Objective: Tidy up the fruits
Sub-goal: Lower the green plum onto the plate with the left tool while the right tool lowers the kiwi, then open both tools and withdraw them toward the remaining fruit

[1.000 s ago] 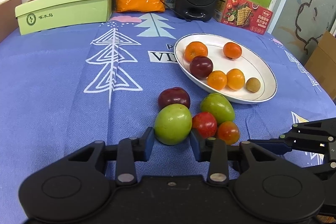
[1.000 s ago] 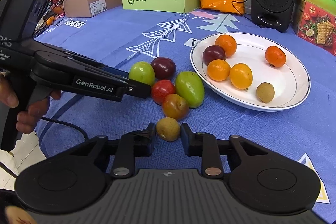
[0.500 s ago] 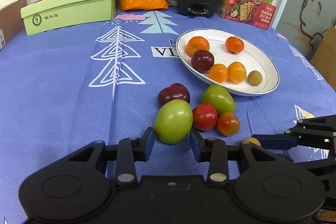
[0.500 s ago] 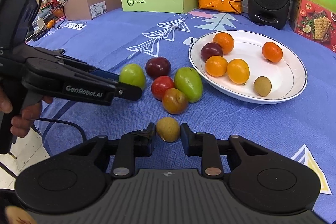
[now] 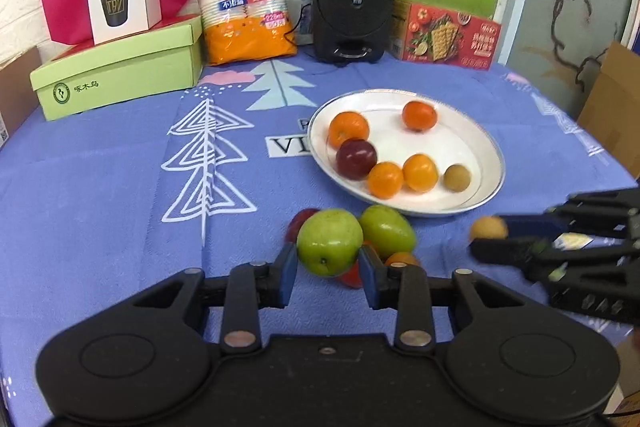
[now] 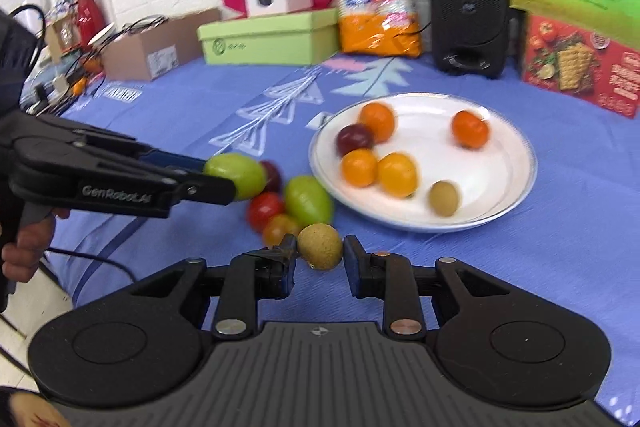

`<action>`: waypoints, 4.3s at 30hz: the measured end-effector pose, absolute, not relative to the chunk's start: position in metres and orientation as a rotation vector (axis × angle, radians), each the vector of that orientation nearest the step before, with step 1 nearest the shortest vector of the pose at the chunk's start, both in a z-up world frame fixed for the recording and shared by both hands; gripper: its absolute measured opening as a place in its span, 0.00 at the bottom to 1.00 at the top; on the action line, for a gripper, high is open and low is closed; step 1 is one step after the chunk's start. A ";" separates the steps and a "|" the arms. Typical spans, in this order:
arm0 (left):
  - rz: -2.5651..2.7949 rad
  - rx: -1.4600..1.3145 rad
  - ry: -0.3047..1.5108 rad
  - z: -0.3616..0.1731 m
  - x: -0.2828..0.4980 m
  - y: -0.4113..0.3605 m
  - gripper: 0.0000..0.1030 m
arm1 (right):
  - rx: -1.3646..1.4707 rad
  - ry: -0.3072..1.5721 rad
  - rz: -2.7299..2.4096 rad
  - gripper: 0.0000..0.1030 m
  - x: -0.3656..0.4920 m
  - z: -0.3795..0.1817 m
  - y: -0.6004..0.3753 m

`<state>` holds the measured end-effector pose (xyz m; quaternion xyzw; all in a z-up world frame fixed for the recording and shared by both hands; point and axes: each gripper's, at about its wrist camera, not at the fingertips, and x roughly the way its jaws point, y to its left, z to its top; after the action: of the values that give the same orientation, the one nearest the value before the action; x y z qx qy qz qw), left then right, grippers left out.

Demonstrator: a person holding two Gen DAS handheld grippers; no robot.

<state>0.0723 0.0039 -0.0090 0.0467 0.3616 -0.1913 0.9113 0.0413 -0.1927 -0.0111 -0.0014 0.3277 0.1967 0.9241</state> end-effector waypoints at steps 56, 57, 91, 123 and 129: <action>-0.530 0.092 0.647 0.026 0.146 -0.082 1.00 | -0.008 0.565 0.239 0.44 0.092 0.010 -0.256; -0.532 0.095 0.655 0.022 0.151 -0.085 1.00 | -0.007 0.570 0.239 0.44 0.096 0.008 -0.257; -0.539 0.129 0.688 -0.003 0.187 -0.103 1.00 | -0.029 0.645 0.268 0.60 0.148 -0.028 -0.265; -0.248 -0.010 0.696 0.010 0.031 0.013 1.00 | 0.054 0.654 0.327 1.00 0.033 -0.004 -0.227; -0.208 -0.036 0.674 0.014 0.019 0.037 1.00 | 0.026 0.626 0.360 1.00 0.022 0.006 -0.209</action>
<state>0.0193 0.0373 0.0140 -0.0178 0.3300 -0.1018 0.9383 0.0223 -0.2087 0.0065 0.0129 0.3063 0.1759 0.9354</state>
